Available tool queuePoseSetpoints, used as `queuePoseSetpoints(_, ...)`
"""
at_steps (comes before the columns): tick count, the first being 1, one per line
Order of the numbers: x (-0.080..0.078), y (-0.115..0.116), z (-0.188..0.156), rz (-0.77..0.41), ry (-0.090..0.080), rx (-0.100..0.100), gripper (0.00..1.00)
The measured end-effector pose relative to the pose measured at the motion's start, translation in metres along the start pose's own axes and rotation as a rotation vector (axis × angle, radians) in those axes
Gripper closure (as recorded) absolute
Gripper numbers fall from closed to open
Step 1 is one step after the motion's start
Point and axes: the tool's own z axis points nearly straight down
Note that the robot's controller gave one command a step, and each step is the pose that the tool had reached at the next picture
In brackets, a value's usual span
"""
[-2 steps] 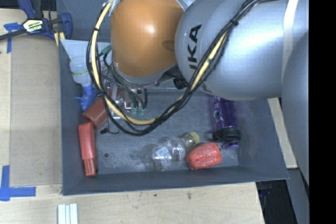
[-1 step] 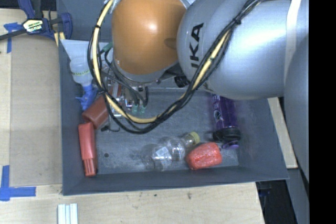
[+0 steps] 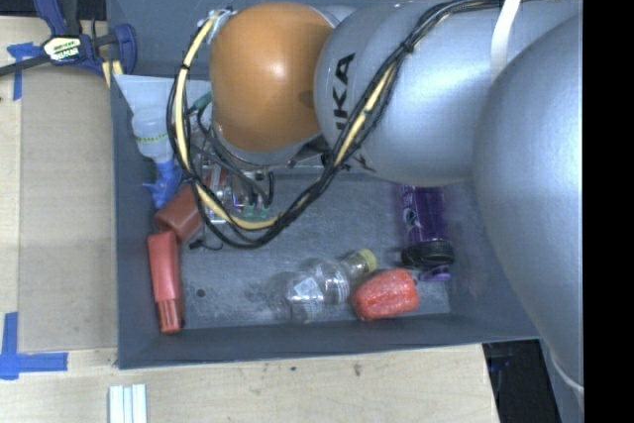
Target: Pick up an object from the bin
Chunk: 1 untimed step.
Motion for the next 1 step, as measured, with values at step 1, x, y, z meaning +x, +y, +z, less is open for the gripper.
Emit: queuePoseSetpoints(1, -0.0086, 0.0025, 0.0691, -0.095, 0.002, 0.002, 0.0)
